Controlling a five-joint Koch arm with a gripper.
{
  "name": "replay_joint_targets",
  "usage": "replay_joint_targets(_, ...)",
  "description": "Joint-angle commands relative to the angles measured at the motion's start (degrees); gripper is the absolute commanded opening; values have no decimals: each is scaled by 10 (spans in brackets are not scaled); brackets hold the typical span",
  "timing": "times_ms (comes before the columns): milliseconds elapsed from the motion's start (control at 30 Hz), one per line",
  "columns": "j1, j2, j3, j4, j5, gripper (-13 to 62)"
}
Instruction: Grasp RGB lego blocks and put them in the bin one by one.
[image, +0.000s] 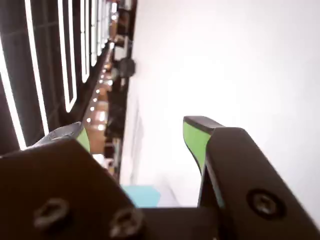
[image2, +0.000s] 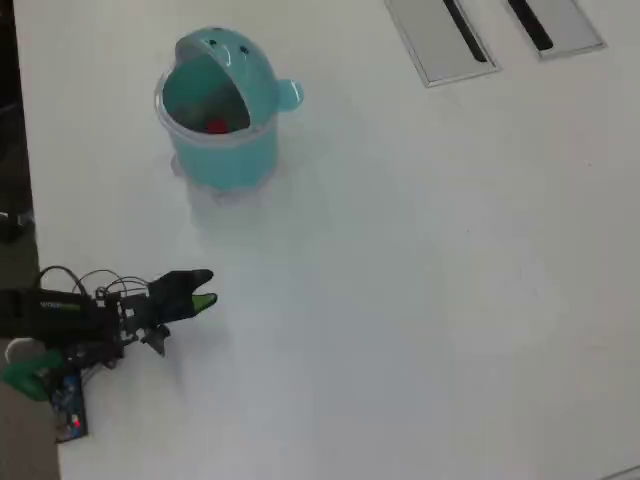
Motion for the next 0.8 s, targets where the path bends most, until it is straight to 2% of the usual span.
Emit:
replay_joint_targets(0, -1, 40, 41, 23, -3, 351)
replay_joint_targets(233, -3, 40, 41, 131, -1, 353)
replay_joint_targets(767, -4, 36, 41, 205, 5, 348)
